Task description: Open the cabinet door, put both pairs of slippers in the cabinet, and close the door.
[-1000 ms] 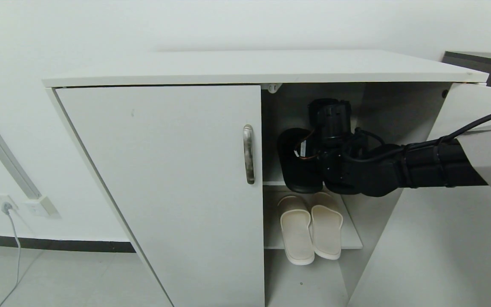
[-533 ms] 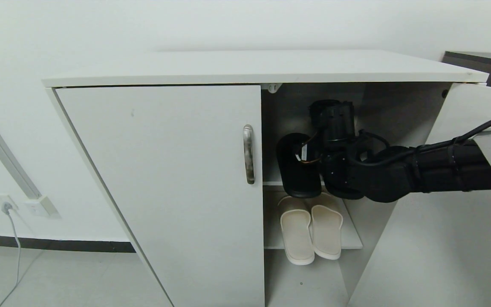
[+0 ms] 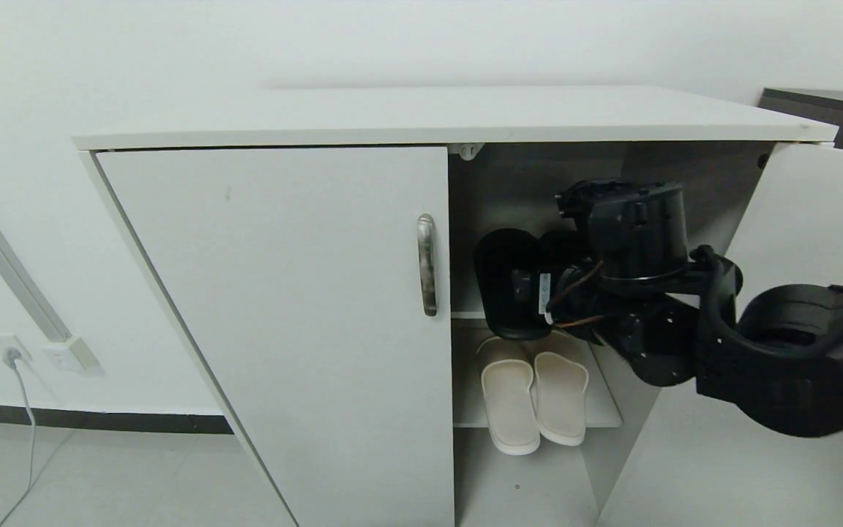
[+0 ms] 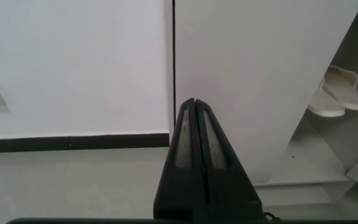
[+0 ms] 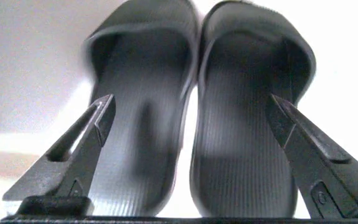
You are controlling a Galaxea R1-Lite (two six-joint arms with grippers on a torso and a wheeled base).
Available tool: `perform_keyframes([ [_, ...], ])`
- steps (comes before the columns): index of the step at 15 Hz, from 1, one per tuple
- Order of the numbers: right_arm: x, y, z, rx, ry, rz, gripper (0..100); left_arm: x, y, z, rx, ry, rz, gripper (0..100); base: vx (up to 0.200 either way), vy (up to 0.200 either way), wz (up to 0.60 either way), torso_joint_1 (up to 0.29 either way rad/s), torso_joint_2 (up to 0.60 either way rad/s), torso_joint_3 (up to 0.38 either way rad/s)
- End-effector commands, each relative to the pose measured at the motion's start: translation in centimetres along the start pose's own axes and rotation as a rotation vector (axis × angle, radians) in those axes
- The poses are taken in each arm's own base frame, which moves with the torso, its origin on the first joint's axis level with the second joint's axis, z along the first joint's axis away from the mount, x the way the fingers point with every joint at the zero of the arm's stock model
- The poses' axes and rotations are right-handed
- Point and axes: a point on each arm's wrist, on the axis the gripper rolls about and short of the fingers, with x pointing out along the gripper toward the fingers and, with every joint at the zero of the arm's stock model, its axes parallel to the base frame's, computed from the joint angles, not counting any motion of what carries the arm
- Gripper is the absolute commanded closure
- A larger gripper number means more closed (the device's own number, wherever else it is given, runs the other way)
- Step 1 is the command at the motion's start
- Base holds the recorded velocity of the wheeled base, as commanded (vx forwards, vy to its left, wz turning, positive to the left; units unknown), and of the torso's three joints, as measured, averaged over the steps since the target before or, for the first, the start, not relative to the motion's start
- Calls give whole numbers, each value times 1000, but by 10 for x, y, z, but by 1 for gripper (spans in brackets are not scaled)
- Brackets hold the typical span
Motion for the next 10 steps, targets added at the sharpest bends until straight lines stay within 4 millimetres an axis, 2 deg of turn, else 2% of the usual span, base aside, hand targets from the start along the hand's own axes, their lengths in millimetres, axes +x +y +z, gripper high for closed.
perform_keyframes([
  [1,-37,-12,0,10,-17,52,0,0,0,0,0,1,0,100,0,0,0,0,0,0],
  [2,-41,-13,-4,11,-19,62,0,0,0,0,1,1,0,100,0,0,0,0,0,0],
  [3,-48,-14,-10,15,-28,80,100,0,0,0,1,1,0,100,0,0,0,0,0,0],
  [5,-52,-15,-20,9,-33,95,100,0,0,0,0,1,0,100,0,0,0,0,0,0],
  [10,-47,-12,-27,8,-22,96,100,0,0,0,0,1,0,100,0,0,0,0,0,0],
])
